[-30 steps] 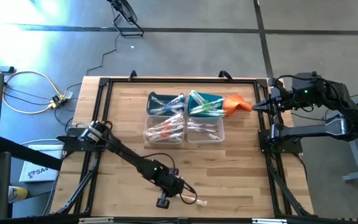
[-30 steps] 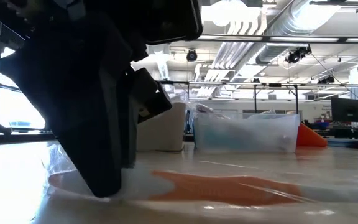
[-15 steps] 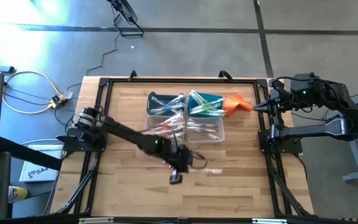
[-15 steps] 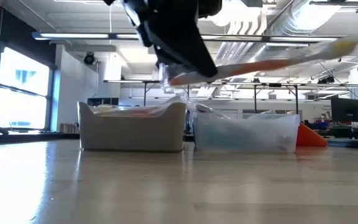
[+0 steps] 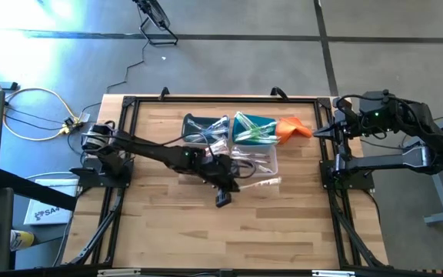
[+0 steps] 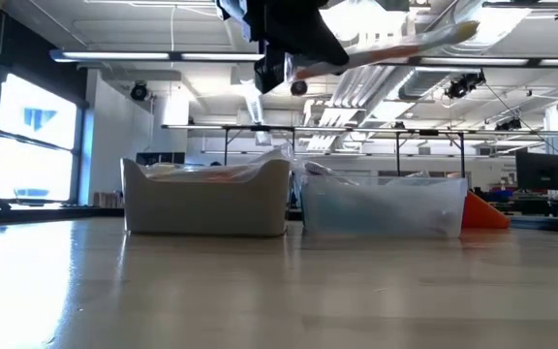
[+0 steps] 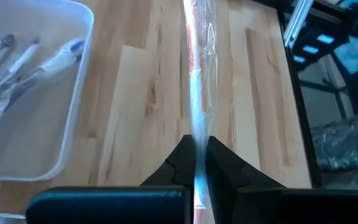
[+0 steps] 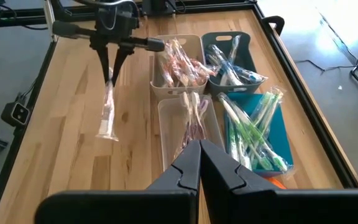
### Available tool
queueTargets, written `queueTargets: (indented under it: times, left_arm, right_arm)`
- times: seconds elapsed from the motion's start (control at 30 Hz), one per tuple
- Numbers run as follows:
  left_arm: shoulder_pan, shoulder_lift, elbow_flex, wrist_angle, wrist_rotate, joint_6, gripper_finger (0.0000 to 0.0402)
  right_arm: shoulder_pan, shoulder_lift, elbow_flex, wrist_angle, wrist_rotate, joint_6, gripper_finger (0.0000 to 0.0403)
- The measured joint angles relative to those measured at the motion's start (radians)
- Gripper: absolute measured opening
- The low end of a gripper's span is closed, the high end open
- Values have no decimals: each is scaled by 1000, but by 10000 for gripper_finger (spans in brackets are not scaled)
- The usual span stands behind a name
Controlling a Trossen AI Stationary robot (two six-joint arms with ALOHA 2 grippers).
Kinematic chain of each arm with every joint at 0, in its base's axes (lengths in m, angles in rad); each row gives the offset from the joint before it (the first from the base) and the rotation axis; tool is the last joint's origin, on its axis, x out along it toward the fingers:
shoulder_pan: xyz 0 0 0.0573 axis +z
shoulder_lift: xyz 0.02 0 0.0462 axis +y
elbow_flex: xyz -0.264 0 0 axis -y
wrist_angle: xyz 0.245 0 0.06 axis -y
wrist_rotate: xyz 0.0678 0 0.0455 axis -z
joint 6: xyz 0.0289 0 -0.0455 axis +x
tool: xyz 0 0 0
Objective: Pick & Place Toothbrushes
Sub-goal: Put the orange toothbrush into the gray bin
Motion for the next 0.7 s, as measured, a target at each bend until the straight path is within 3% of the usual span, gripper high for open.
queueTargets:
  times: [0.5, 0.7]
  left_arm:
    - [4, -13, 2, 11, -16, -13, 11]
    - [4, -13, 2, 36, -76, -14, 11]
  right_arm:
    - [0, 0, 0, 2, 0, 0, 2]
    - [0, 0, 0, 2, 0, 0, 2]
